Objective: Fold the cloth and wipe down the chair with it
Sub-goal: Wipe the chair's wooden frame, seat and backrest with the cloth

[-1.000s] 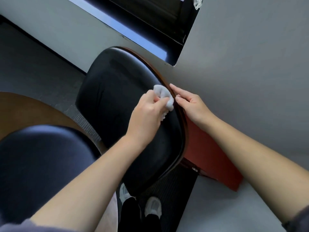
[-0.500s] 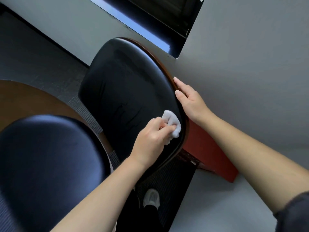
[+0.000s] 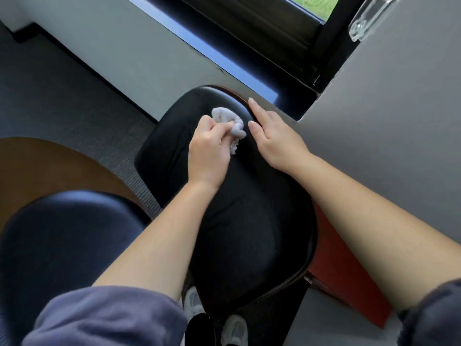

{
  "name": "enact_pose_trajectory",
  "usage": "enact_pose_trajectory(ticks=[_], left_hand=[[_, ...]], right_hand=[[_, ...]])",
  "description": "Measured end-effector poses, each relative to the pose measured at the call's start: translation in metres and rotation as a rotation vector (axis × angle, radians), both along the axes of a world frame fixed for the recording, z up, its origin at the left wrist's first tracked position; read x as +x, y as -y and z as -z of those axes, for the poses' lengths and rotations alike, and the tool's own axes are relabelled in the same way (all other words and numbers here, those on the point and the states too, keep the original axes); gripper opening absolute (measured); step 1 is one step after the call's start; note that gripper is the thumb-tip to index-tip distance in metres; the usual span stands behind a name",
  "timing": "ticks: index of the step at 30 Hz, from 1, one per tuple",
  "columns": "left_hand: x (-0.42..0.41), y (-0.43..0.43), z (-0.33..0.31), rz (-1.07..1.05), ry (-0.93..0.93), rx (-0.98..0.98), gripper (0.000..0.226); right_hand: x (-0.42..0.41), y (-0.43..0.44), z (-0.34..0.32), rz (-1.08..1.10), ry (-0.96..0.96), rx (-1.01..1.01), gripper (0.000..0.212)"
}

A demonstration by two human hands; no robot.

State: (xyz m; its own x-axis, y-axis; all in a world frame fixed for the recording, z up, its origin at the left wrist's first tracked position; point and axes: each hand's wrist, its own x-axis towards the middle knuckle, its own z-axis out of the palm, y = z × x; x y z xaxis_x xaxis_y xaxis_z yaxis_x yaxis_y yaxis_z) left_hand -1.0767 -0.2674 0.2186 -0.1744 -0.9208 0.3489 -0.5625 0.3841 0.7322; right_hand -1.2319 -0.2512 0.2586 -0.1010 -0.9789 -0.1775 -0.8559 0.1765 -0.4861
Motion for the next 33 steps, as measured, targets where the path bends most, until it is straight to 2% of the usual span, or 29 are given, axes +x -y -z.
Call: enact_pose_trajectory(ticks=[5,9,11,14,16,19,21,25,26,30,33], left_hand=[[0.015,0.042,-0.001,-0.092,-0.04,0.092,0.013],[0.032,0.079,-0.001,-0.34,-0.093,0.261,0.018],[0.027,0.075,-0.005,-0.245,-0.039,0.211,0.017],[0.021,0.054,-0.005,-0.031,0.093,0.02,0.016],[0.027,0.071,-0.002,-0.086,0.109,0.053,0.017],[0.026,0.101,-0.006,-0.278,-0.025,0.226,0.026],[0.013,0.086,-0.008,-0.234,0.037,0.161,0.022],[0.01,0.031,-0.007,0.05,0.113,-0.05,0.016],[0.013,0.035,-0.006,0.054,0.11,-0.049,0.016],[-0.002,0.043,-0.007,-0.204,-0.05,0.069,0.018],[-0.017,-0.018,-0.005,-0.071,-0.068,0.035,0.02]], right_hand=[[0.005,0.011,0.003,0.004,-0.126,0.002,0.051],[0.006,0.007,0.001,0.016,-0.134,0.008,0.05],[0.008,0.008,0.001,0.015,-0.145,0.006,0.05],[0.007,0.007,0.002,0.03,-0.143,0.006,0.05],[0.007,0.007,0.002,0.037,-0.13,0.007,0.05],[0.007,0.007,0.001,0.049,-0.096,-0.005,0.049],[0.008,0.006,0.002,0.048,-0.092,-0.01,0.049],[0.005,0.007,0.0,0.083,0.019,-0.015,0.045],[0.004,0.006,0.0,0.11,0.088,-0.038,0.045],[0.002,0.006,0.001,0.187,0.264,-0.115,0.041],[0.001,0.005,0.002,0.21,0.301,-0.143,0.04]])
